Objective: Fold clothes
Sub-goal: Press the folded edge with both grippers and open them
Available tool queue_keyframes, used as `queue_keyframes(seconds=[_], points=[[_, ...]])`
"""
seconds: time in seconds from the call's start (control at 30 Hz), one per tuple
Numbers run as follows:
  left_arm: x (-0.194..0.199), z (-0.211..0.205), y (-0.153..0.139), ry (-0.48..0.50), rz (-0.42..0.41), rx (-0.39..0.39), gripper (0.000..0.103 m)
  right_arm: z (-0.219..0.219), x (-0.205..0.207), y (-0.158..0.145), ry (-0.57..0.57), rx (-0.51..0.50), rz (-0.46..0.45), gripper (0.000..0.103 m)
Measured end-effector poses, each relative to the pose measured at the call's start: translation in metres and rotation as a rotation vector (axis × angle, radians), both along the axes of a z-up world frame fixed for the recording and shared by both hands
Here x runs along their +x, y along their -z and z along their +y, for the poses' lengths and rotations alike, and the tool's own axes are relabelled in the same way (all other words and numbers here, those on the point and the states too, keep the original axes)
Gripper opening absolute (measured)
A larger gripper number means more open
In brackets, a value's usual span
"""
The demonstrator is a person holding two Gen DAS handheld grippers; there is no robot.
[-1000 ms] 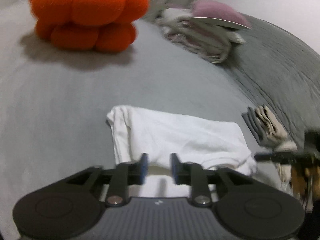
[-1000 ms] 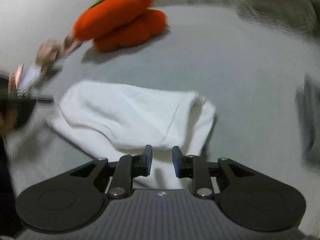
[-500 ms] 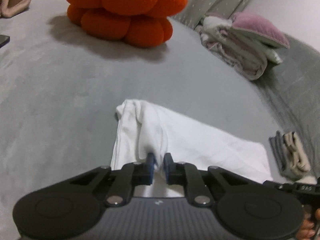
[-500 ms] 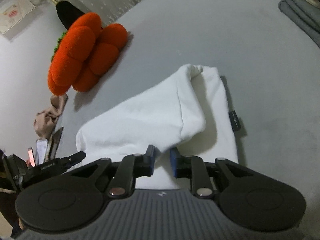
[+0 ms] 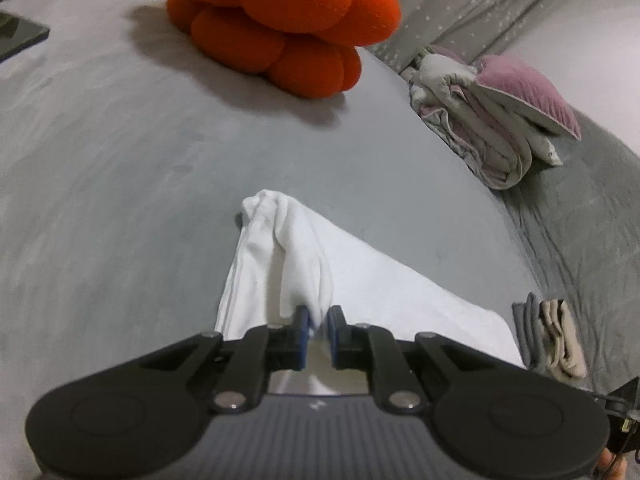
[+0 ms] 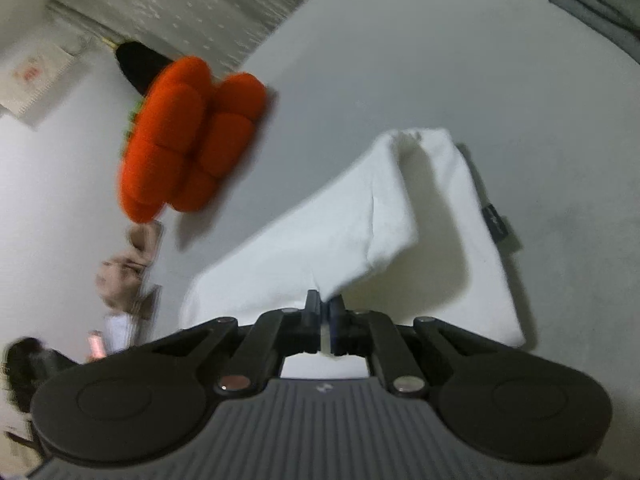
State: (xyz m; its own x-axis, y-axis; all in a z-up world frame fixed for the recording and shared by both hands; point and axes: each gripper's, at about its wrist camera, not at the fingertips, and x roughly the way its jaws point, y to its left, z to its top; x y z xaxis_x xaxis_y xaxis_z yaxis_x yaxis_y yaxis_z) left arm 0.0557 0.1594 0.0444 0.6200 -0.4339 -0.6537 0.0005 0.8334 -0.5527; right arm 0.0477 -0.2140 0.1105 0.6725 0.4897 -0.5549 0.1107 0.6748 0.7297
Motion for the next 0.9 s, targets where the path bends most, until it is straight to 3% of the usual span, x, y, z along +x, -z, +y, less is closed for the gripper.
queue_keyframes(seconds=[0.1, 0.17, 0.33, 0.43, 0.5, 0.63, 0.73, 0.9], points=[[-0.002, 0.004, 0.004, -0.004, 0.003, -0.019, 0.01, -0.002, 0.005, 0.006, -0.023, 0.002, 0.043, 0.007], [-0.001, 0.002, 0.009, 0.021, -0.003, 0.01, 0.01, 0.0, 0.012, 0.018, -0.047, -0.022, 0.093, 0.007], [0.002, -0.007, 0.01, 0.089, -0.03, 0.117, 0.013, 0.014, 0.014, 0.017, -0.108, -0.151, 0.065, 0.011], [0.0, -0.01, 0.007, 0.126, -0.043, 0.174, 0.019, 0.019, 0.011, 0.01, -0.147, -0.214, 0.047, 0.014], [-0.003, -0.006, 0.001, 0.13, -0.046, 0.2, 0.03, 0.02, 0.01, 0.008, -0.167, -0.244, 0.038, 0.015], [-0.011, 0.006, -0.016, 0.08, -0.107, 0.28, 0.03, 0.014, 0.001, -0.007, -0.189, -0.312, -0.011, 0.016], [-0.012, 0.008, -0.031, 0.042, -0.189, 0.287, 0.03, 0.013, -0.002, -0.022, -0.162, -0.436, -0.089, 0.016], [0.004, -0.04, -0.036, 0.16, -0.316, 0.261, 0.033, 0.034, 0.012, -0.025, -0.158, -0.588, -0.236, 0.017]])
